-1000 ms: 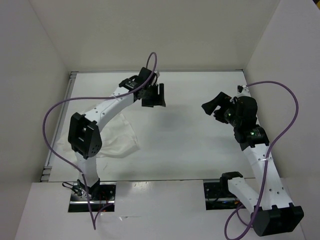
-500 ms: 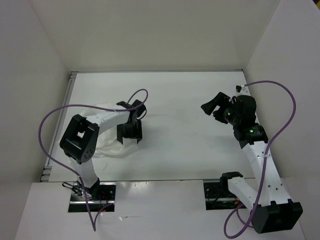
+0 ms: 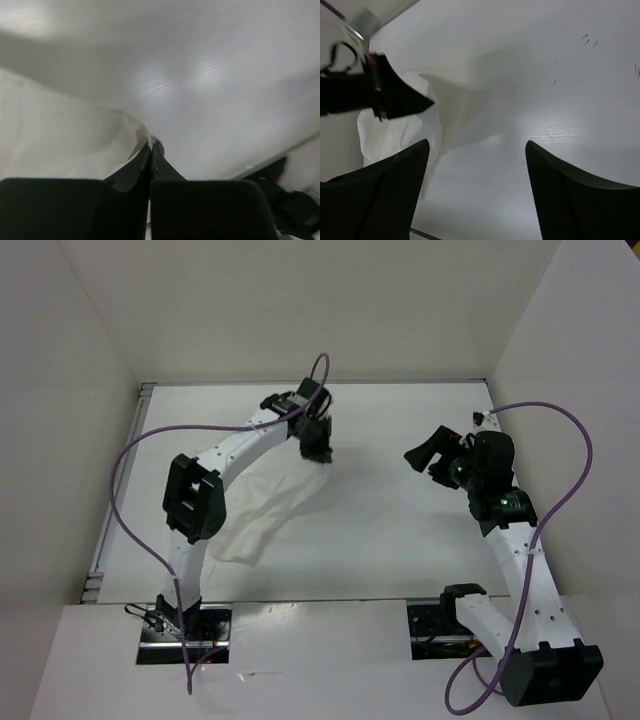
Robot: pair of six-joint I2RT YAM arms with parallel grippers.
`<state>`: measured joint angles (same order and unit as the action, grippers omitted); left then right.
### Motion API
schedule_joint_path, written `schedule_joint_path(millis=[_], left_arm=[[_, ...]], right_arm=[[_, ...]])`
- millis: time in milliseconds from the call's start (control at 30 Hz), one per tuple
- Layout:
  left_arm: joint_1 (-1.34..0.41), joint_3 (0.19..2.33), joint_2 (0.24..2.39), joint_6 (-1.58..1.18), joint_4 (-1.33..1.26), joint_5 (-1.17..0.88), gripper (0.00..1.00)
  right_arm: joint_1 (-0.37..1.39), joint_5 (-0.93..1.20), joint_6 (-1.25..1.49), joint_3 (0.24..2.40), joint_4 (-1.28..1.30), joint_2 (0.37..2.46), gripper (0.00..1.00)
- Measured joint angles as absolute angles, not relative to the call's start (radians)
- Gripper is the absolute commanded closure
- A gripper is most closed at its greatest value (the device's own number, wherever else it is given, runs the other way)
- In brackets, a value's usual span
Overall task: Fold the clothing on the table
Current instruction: Move the skirt to the center of the board, then flatten the skirt out
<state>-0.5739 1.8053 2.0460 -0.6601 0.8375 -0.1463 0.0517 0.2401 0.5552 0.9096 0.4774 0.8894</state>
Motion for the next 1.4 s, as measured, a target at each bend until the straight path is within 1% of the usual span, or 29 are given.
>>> schedule_joint_path(millis=[33,67,100,133,200,233,300,333,433,467,500,567,667,800,900,1167,1200,1400], left_arm=[[-0.577,1.924,2.086,-0.657,0.820,-0.188,0.96],[-0.580,2.041,2.126,-0.656,0.796,-0.227,0.76],[-0.581,2.129,2.156,-0.651,0.790,-0.249,0.53],[-0.583,2.239,2.198,-0.649,0.794,-0.272,0.37],[-0.584,2.377,2.245,-0.653,0.791,-0.295,0.28],[-0.582,2.399,2.250,-0.656,0.796,-0.295,0.26],[-0.573,2.389,2.237,-0.658,0.813,-0.276,0.25],[-0.568,2.355,2.221,-0.659,0.808,-0.263,0.25],[-0.547,2.126,2.122,-0.658,0.782,-0.191,0.25],[-0.538,2.037,2.085,-0.657,0.773,-0.163,0.25],[-0.527,1.964,2.056,-0.657,0.785,-0.137,0.25],[-0.506,1.828,2.005,-0.657,0.773,-0.099,0.25],[-0.473,1.599,1.917,-0.659,0.732,-0.073,0.25],[-0.465,1.423,1.861,-0.666,0.672,-0.109,0.25],[-0.493,1.369,1.857,-0.685,0.618,-0.157,0.25],[-0.531,1.372,1.879,-0.707,0.507,-0.265,0.25],[-0.534,1.377,1.887,-0.710,0.501,-0.272,0.25],[-0.541,1.434,1.958,-0.715,0.471,-0.298,0.25]], right_arm=[[0.052,0.240,0.552,0.910,0.479,0.889,0.18],[0.051,0.240,0.551,0.910,0.480,0.889,0.18],[0.051,0.239,0.548,0.910,0.480,0.888,0.18],[0.051,0.240,0.548,0.910,0.480,0.887,0.18],[0.051,0.241,0.545,0.910,0.480,0.884,0.18],[0.051,0.243,0.544,0.910,0.480,0.882,0.18],[0.051,0.252,0.541,0.910,0.481,0.879,0.18],[0.051,0.258,0.536,0.910,0.481,0.879,0.19],[0.051,0.301,0.512,0.925,0.495,0.919,0.26],[0.056,0.319,0.498,0.939,0.507,0.947,0.26],[0.061,0.332,0.484,0.954,0.518,0.977,0.29],[0.084,0.345,0.453,0.994,0.550,1.066,0.30],[0.214,0.295,0.413,1.056,0.619,1.238,0.30],[0.414,0.213,0.394,1.080,0.701,1.393,0.30],[0.474,0.185,0.394,1.080,0.760,1.434,0.30],[0.473,0.030,0.458,1.098,0.849,1.441,0.30],[0.472,0.012,0.476,1.098,0.857,1.445,0.32],[0.472,0.014,0.535,1.063,0.860,1.527,0.34]])
